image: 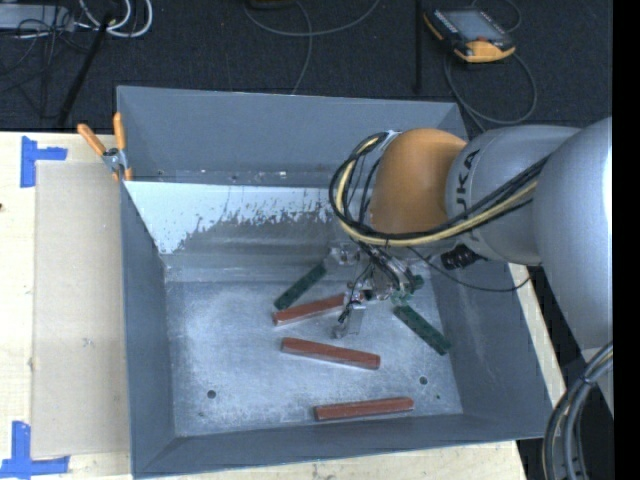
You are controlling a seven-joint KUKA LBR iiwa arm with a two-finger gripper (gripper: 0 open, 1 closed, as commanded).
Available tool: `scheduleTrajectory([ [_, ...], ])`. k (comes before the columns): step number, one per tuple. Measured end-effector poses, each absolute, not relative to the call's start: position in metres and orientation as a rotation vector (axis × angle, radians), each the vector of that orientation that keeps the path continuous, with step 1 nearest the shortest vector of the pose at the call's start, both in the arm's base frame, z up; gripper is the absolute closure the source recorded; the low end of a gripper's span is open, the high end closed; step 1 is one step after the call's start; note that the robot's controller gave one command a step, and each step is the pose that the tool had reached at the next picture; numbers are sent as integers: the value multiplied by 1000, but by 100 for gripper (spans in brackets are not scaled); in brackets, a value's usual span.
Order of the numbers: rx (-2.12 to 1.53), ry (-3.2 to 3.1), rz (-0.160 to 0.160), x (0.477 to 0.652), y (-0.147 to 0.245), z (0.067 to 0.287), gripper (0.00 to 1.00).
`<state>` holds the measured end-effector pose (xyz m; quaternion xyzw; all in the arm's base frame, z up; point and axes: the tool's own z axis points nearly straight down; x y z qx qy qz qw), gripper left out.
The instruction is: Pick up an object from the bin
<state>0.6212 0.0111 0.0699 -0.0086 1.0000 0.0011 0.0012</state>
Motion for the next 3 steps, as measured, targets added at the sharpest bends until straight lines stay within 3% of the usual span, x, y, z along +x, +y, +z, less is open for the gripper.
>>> scheduleTrajectory([
  [1,-23,3140,0,621,8,70,100],
  [2,-644,3067,-2,620,17,201,100],
  [3,-640,3073,1,619,16,198,0],
])
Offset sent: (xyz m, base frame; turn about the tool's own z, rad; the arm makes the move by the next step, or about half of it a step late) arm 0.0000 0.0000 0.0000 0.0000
